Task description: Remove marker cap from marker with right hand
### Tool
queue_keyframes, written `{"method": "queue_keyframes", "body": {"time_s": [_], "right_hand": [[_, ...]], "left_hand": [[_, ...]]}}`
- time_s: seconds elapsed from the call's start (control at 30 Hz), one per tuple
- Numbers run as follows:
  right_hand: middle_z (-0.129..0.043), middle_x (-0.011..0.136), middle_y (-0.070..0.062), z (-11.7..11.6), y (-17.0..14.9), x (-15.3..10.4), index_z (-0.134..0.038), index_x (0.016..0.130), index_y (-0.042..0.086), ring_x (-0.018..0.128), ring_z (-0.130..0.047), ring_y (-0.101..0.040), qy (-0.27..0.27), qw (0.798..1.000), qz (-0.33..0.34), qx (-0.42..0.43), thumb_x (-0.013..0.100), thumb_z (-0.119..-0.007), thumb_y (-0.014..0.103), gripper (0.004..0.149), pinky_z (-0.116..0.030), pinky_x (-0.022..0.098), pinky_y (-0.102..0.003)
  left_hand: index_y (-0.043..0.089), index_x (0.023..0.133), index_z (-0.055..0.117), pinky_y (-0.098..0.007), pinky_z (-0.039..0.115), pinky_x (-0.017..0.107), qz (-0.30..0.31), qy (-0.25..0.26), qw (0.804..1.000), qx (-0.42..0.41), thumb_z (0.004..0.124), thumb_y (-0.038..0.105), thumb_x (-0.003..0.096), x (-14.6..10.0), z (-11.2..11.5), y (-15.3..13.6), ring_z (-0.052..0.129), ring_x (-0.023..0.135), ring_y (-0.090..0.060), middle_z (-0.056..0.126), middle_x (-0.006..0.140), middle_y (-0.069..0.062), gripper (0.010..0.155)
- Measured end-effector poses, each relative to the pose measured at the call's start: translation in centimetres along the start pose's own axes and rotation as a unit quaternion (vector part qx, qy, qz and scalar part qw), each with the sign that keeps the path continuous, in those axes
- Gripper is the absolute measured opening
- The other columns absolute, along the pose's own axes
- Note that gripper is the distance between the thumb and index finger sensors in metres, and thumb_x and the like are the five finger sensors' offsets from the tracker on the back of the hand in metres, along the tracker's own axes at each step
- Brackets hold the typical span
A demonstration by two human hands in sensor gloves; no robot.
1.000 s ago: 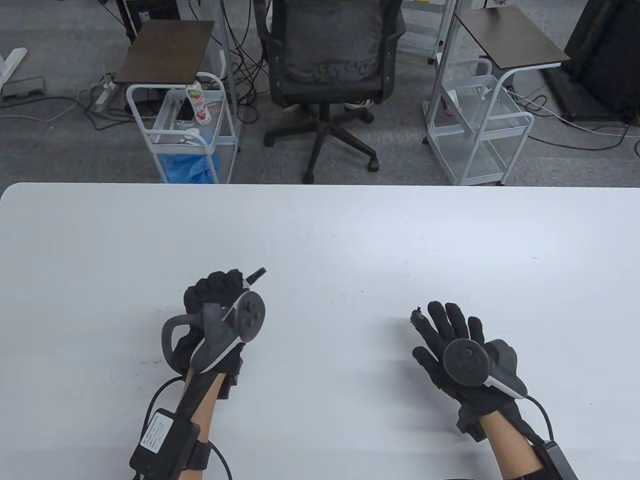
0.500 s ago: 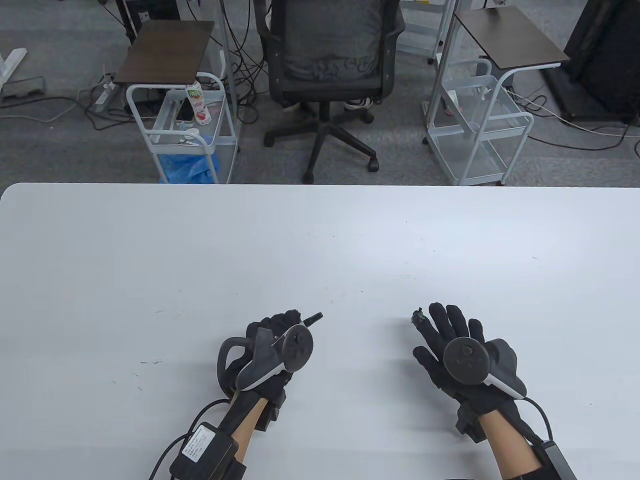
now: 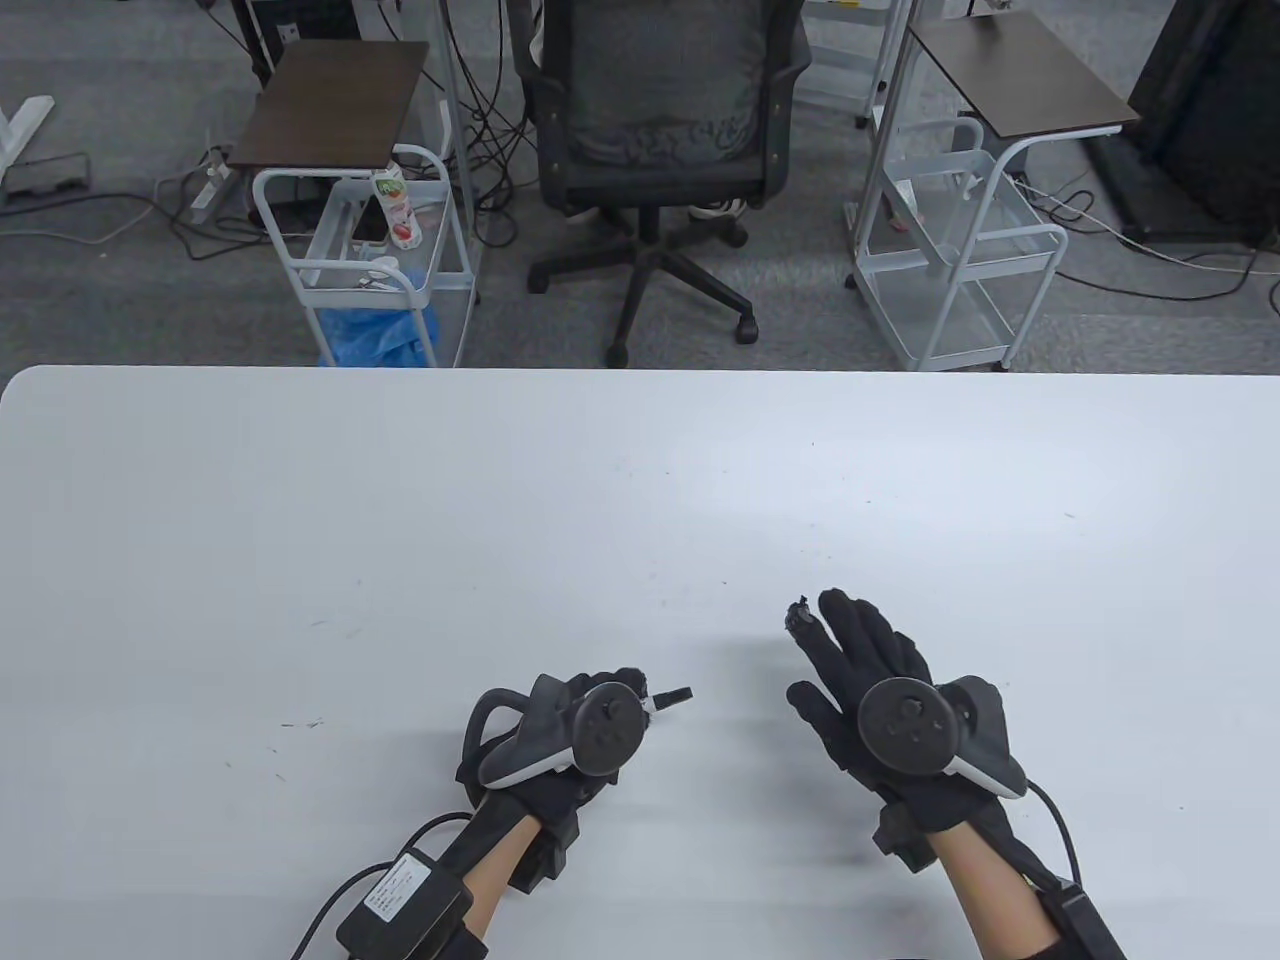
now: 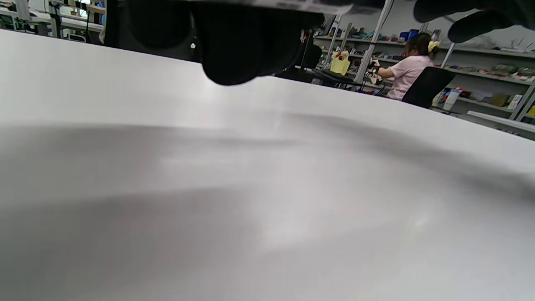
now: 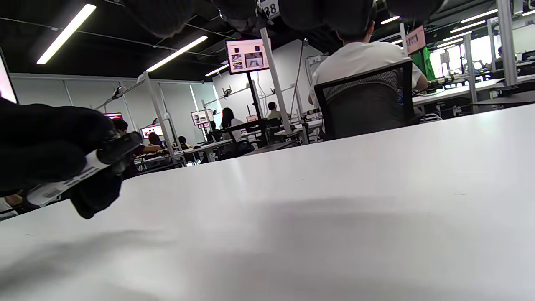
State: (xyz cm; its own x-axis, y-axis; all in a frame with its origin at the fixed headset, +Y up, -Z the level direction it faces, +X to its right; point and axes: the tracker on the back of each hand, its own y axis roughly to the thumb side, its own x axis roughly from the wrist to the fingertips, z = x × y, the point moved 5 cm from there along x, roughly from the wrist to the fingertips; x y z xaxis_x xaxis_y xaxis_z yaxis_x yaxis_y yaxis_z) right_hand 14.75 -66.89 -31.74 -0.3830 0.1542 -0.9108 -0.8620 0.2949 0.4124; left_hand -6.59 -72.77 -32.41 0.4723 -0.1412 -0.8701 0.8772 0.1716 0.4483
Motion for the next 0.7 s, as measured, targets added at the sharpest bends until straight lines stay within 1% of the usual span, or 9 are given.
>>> {"method": "queue_keyframes", "body": {"time_s": [0.1,0.13,0.2,0.3,0.37,0.43,0.5,0.63,0.7], "right_hand": [[-0.040,0.124,-0.027,-0.9,2.4,0.7,-0.037,0.120,0.017,0.104,-0.058,-0.047,0.016,0.999,0.028,0.011,0.061,-0.055,0.046,0.068,-0.056,0.072,-0.062],[-0.044,0.123,-0.028,-1.4,3.0,0.9,-0.038,0.120,0.016,0.101,-0.063,-0.046,0.024,0.999,0.036,0.012,0.061,-0.055,0.046,0.068,-0.060,0.070,-0.060],[-0.047,0.122,-0.027,-2.8,4.0,1.1,-0.038,0.120,0.016,0.098,-0.068,-0.044,0.051,0.997,0.052,0.013,0.061,-0.055,0.045,0.067,-0.064,0.068,-0.056],[-0.065,0.114,-0.026,-4.6,4.6,1.2,-0.042,0.118,0.010,0.088,-0.080,-0.039,0.088,0.994,0.066,0.014,0.061,-0.053,0.043,0.067,-0.072,0.062,-0.049],[-0.070,0.110,-0.025,-5.9,4.5,1.0,-0.044,0.117,0.006,0.083,-0.083,-0.036,0.128,0.989,0.064,0.041,0.062,-0.051,0.042,0.066,-0.075,0.058,-0.045],[-0.077,0.105,-0.024,-6.5,4.4,0.9,-0.048,0.115,0.003,0.077,-0.087,-0.034,0.142,0.986,0.063,0.059,0.061,-0.051,0.042,0.067,-0.077,0.054,-0.043],[-0.083,0.099,-0.022,-6.9,4.3,0.8,-0.057,0.110,0.000,0.071,-0.090,-0.031,0.153,0.984,0.068,0.063,0.061,-0.052,0.041,0.064,-0.079,0.050,-0.039],[-0.091,0.087,-0.015,-7.0,4.4,0.5,-0.070,0.101,0.004,0.061,-0.094,-0.025,0.153,0.982,0.079,0.075,0.060,-0.054,0.040,0.057,-0.081,0.044,-0.034],[-0.093,0.082,-0.011,-7.2,4.4,0.4,-0.072,0.099,0.006,0.058,-0.094,-0.021,0.159,0.981,0.083,0.078,0.060,-0.054,0.040,0.055,-0.082,0.043,-0.031]], "left_hand": [[0.015,0.103,0.058,-0.040,0.074,0.069,0.021,0.005,1.000,0.007,0.060,0.040,0.0548,-0.1,0.0,0.8,0.088,0.076,-0.015,0.084,0.090,0.004,0.054],[0.015,0.103,0.059,-0.039,0.075,0.069,0.025,0.004,1.000,0.005,0.061,0.040,0.0549,-0.2,0.0,0.9,0.088,0.076,-0.015,0.084,0.090,0.004,0.054],[0.016,0.103,0.059,-0.039,0.075,0.069,0.042,0.003,0.999,0.002,0.062,0.040,0.0545,-0.4,0.2,1.4,0.088,0.076,-0.015,0.084,0.090,0.004,0.054],[0.017,0.103,0.059,-0.039,0.075,0.069,0.077,-0.001,0.997,0.000,0.063,0.040,0.0539,-0.5,0.6,2.2,0.088,0.076,-0.015,0.084,0.091,0.004,0.054],[0.017,0.103,0.059,-0.038,0.075,0.069,0.088,0.007,0.996,0.002,0.063,0.041,0.0535,-0.4,0.6,2.6,0.088,0.076,-0.014,0.084,0.091,0.005,0.054],[0.017,0.102,0.060,-0.039,0.075,0.069,0.092,-0.001,0.996,-0.013,0.064,0.041,0.0534,-0.2,0.7,2.8,0.088,0.076,-0.014,0.085,0.090,0.005,0.054],[0.017,0.102,0.060,-0.039,0.075,0.069,0.100,-0.007,0.995,-0.029,0.064,0.041,0.0535,-0.2,0.8,3.0,0.088,0.075,-0.014,0.085,0.090,0.004,0.054],[0.017,0.102,0.061,-0.039,0.075,0.068,0.110,-0.016,0.993,-0.025,0.064,0.040,0.0533,-0.3,1.2,3.5,0.088,0.075,-0.014,0.085,0.090,0.004,0.054],[0.017,0.101,0.061,-0.039,0.075,0.069,0.114,-0.020,0.993,-0.024,0.064,0.041,0.0529,-0.3,1.3,3.6,0.089,0.075,-0.014,0.086,0.089,0.005,0.054]]}}
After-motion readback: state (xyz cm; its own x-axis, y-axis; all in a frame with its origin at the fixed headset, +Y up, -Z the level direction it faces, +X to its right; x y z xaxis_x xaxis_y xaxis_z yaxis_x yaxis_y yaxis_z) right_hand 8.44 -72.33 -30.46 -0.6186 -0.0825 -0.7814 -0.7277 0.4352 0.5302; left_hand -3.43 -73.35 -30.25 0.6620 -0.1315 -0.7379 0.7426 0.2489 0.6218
